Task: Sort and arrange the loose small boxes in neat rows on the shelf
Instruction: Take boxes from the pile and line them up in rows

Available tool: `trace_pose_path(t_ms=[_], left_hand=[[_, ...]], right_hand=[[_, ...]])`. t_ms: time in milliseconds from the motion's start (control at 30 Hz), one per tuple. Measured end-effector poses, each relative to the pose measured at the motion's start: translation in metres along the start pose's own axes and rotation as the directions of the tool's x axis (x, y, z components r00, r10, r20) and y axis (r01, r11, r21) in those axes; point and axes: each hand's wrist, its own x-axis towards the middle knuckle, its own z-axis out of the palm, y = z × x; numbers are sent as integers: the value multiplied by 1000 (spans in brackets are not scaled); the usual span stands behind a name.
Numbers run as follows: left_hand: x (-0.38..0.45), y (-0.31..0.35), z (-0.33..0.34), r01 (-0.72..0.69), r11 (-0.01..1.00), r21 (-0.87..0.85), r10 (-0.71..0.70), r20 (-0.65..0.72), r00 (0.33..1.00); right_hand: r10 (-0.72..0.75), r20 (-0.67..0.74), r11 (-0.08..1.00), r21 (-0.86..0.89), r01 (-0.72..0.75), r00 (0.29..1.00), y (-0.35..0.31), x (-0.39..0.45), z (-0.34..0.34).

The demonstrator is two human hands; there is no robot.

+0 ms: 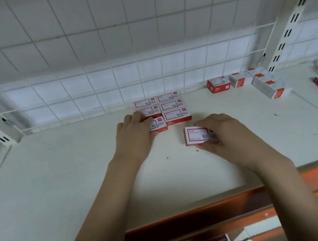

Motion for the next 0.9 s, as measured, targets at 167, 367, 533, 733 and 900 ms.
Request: trace_pose_path(t_ms=[167, 367, 533, 733, 900], left_hand=[[1, 3, -3, -18, 1000, 23, 19, -13, 1000], [11, -3, -2, -7, 994, 110, 1, 54, 999], [6, -3, -2, -7, 998, 66, 4, 36, 999], [-4, -5, -7, -15, 999, 52, 16, -6, 1000], [6, -3, 0, -56, 993, 103, 54, 17, 998]], right_hand=[[4, 13, 1000, -11, -4, 1000, -4, -1, 2], [12, 40, 1000, -28, -11, 999, -6, 1, 2], [1, 99, 998, -67, 6, 995, -6, 13, 1], [-15, 165, 990, -133, 38, 986, -10, 37, -1], [2, 173, 989, -148, 24, 985, -9, 35, -4]])
